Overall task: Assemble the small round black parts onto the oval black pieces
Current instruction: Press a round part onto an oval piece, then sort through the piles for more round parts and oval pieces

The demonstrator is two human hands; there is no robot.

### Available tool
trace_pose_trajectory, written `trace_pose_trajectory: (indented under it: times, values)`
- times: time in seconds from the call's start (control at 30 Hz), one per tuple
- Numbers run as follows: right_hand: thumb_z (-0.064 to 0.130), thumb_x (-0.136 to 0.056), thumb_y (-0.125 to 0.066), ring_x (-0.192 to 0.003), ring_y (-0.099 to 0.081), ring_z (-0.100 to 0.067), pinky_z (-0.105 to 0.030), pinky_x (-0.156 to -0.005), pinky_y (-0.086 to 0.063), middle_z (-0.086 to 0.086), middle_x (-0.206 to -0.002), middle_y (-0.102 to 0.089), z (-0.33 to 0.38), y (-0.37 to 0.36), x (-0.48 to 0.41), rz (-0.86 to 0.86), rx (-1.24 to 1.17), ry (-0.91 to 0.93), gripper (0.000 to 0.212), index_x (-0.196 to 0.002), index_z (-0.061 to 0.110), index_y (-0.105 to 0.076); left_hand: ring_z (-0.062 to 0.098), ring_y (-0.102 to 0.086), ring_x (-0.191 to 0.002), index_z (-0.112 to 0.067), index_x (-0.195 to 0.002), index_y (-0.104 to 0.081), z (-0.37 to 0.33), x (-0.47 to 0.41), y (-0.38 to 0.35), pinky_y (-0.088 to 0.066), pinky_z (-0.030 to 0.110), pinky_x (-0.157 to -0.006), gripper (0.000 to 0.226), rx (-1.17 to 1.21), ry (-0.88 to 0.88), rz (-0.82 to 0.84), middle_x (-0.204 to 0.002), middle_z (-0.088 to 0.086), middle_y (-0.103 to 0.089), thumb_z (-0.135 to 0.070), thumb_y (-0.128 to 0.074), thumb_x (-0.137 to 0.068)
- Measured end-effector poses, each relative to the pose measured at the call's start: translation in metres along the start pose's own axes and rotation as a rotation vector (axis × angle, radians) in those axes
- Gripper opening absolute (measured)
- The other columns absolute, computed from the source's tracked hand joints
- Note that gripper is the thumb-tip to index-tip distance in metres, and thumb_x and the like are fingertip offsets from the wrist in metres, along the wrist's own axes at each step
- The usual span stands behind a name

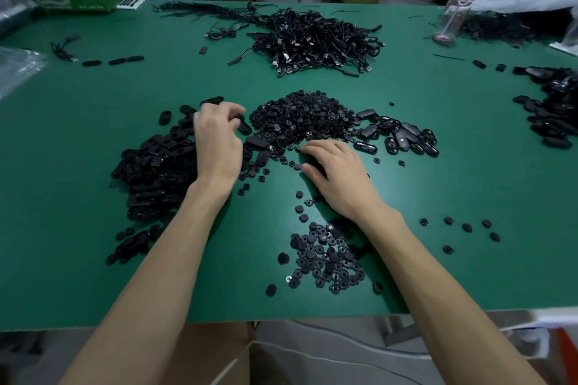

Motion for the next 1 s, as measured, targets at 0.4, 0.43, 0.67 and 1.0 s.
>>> trace_pose_trajectory:
  times: [0.4, 0.43, 0.67, 1.0]
  values:
    - [0.000, -0.095, -0.064, -0.102, -0.059, -0.028, -0.044, -0.094, -0.048, -0.008, -0.105, -0.065, -0.001, 0.010, 0.003, -0.200, -0.167, -0.120, 0.022, -0.114, 0.009, -0.073, 0.019, -0.072, -0.091, 0.001, -0.120, -0.072, -0.036, 0.034, -0.031, -0.064, 0.033, -0.081, 0.023, 0.810, 0.246, 0.481, -0.102, 0.015, -0.071, 0.002, -0.067, -0.097]
    - [-0.002, -0.094, -0.064, -0.101, -0.059, -0.027, -0.043, -0.093, -0.049, -0.007, -0.103, -0.064, -0.001, 0.011, 0.004, -0.220, -0.191, -0.119, 0.023, -0.113, 0.008, -0.072, 0.018, -0.072, -0.092, 0.000, -0.119, -0.073, -0.036, 0.034, -0.031, -0.064, 0.034, -0.081, 0.023, 0.808, 0.236, 0.475, -0.103, 0.015, -0.071, 0.002, -0.067, -0.097]
    - [-0.003, -0.093, -0.066, -0.090, -0.063, -0.010, -0.013, -0.085, -0.048, -0.003, -0.102, -0.068, 0.003, 0.024, 0.008, -0.379, -0.378, -0.155, 0.024, -0.112, 0.009, -0.074, 0.027, -0.071, -0.096, 0.004, -0.120, -0.069, -0.033, 0.033, -0.034, -0.063, 0.038, -0.086, 0.024, 0.898, 0.289, 0.463, -0.104, 0.022, -0.068, 0.006, -0.067, -0.096]
    - [-0.001, -0.101, -0.058, -0.104, -0.060, -0.010, -0.007, -0.090, -0.045, -0.001, -0.111, -0.064, 0.001, 0.026, 0.007, -0.341, -0.474, -0.227, 0.025, -0.105, 0.012, -0.079, 0.030, -0.077, -0.096, -0.001, -0.116, -0.072, -0.031, 0.034, -0.035, -0.063, 0.037, -0.085, 0.025, 0.939, 0.307, 0.476, -0.102, 0.017, -0.078, 0.003, -0.073, -0.092]
Point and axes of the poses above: each hand's wrist, its own x-axis away from the middle knuckle, its own y-axis out of the back of the hand, z = x × y, the point moved 2 cm from there along -x, towards the middle knuckle
